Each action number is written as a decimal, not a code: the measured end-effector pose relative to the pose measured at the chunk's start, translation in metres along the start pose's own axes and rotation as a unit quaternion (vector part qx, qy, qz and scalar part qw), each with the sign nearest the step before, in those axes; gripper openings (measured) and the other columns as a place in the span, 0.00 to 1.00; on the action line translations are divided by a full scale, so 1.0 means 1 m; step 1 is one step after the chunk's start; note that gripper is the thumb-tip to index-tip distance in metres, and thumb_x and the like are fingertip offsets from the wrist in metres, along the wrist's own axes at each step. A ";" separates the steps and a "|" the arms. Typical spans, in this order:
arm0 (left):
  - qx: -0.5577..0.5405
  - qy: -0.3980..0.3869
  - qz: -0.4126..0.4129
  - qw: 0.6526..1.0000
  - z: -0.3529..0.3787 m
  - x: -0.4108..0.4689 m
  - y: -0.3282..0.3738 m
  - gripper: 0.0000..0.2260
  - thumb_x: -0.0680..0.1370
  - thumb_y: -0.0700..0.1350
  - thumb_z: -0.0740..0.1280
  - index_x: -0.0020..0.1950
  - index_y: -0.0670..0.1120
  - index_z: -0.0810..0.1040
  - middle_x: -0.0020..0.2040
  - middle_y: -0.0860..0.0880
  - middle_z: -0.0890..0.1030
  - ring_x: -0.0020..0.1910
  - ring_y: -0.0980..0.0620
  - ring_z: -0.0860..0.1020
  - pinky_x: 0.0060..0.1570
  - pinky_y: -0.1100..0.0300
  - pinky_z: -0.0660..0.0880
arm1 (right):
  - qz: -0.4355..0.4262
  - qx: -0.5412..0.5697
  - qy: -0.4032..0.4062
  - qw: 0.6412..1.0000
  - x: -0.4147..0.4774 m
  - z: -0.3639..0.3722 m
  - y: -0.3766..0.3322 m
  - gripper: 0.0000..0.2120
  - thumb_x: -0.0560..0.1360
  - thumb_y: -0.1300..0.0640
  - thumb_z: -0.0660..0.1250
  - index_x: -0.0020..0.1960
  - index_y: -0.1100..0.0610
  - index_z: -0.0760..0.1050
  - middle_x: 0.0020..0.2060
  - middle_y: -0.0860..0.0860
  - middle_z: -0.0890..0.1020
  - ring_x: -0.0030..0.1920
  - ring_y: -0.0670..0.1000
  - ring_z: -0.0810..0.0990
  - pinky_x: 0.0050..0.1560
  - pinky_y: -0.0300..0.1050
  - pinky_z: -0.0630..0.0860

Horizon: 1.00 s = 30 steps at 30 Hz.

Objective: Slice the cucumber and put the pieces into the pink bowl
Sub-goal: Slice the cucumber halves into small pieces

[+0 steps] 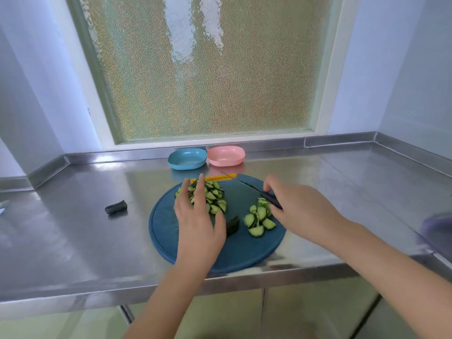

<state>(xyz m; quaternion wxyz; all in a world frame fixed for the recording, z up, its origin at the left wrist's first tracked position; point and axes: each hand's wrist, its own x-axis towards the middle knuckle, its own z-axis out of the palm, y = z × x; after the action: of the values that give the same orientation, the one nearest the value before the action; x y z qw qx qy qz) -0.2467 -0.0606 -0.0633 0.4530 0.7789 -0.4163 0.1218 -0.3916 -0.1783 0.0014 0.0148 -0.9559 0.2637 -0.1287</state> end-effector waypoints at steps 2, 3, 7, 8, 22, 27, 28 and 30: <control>0.096 -0.017 0.088 0.991 -0.004 0.013 -0.002 0.31 0.71 0.48 0.67 0.73 0.49 0.64 0.74 0.41 0.59 0.71 0.39 0.57 0.69 0.38 0.59 | -0.045 -0.078 0.002 0.996 0.005 -0.008 0.006 0.08 0.79 0.56 0.58 0.57 0.51 0.62 0.38 0.49 0.76 0.35 0.53 0.75 0.37 0.48 0.74; 0.137 -0.041 0.122 0.982 -0.005 0.018 -0.001 0.32 0.70 0.52 0.67 0.73 0.52 0.65 0.74 0.42 0.59 0.71 0.37 0.57 0.67 0.36 0.59 | -0.064 -0.107 0.000 0.992 0.008 -0.010 0.008 0.08 0.79 0.57 0.58 0.56 0.51 0.61 0.38 0.49 0.76 0.35 0.54 0.74 0.36 0.48 0.73; 0.183 -0.137 0.189 0.955 0.003 0.030 0.009 0.34 0.69 0.65 0.61 0.74 0.61 0.58 0.78 0.47 0.47 0.74 0.43 0.45 0.69 0.36 0.48 | -0.125 -0.168 0.005 0.978 0.021 -0.011 0.014 0.14 0.77 0.62 0.61 0.59 0.52 0.61 0.39 0.49 0.70 0.38 0.54 0.69 0.36 0.48 0.70; 0.185 -0.154 0.200 0.950 0.006 0.033 0.010 0.34 0.69 0.66 0.60 0.74 0.64 0.55 0.77 0.49 0.42 0.75 0.44 0.41 0.69 0.36 0.45 | -0.131 -0.170 0.005 0.977 0.025 -0.009 0.015 0.15 0.77 0.62 0.62 0.60 0.52 0.61 0.41 0.49 0.70 0.39 0.54 0.69 0.36 0.48 0.70; 0.237 -0.215 0.214 0.923 0.016 0.060 -0.021 0.37 0.67 0.74 0.47 0.74 0.65 0.42 0.76 0.52 0.35 0.72 0.45 0.30 0.65 0.49 0.28 | -0.202 -0.113 0.148 0.962 0.054 0.018 0.035 0.32 0.51 0.63 0.81 0.44 0.53 0.62 0.25 0.45 0.66 0.24 0.49 0.59 0.14 0.43 0.63; 0.246 -0.206 0.164 0.933 0.007 0.074 -0.039 0.44 0.62 0.79 0.39 0.74 0.61 0.55 0.73 0.55 0.34 0.70 0.51 0.27 0.67 0.51 0.27 | -0.156 -0.072 0.058 0.983 0.055 0.000 0.050 0.16 0.73 0.55 0.67 0.46 0.46 0.58 0.31 0.43 0.67 0.29 0.44 0.66 0.28 0.37 0.61; 0.249 -0.207 0.155 0.933 0.005 0.076 -0.042 0.47 0.62 0.80 0.36 0.74 0.59 0.58 0.73 0.55 0.35 0.70 0.51 0.27 0.67 0.51 0.27 | -0.149 -0.062 0.042 0.986 0.055 -0.006 0.055 0.12 0.75 0.54 0.65 0.47 0.46 0.60 0.32 0.43 0.69 0.31 0.42 0.67 0.29 0.36 0.61; 0.262 -0.211 0.141 0.931 0.000 0.077 -0.048 0.49 0.61 0.79 0.33 0.74 0.57 0.59 0.72 0.55 0.34 0.70 0.51 0.27 0.66 0.52 0.25 | -0.131 -0.037 0.017 0.991 0.055 -0.018 0.068 0.09 0.75 0.54 0.65 0.49 0.45 0.65 0.35 0.42 0.74 0.34 0.41 0.71 0.32 0.35 0.64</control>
<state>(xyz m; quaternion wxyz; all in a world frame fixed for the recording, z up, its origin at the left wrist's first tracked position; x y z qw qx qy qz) -0.1621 -0.0907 -0.0488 0.1128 0.8106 -0.5616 0.1219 -0.3846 -0.2640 0.0259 -0.0419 -0.9797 0.1410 -0.1365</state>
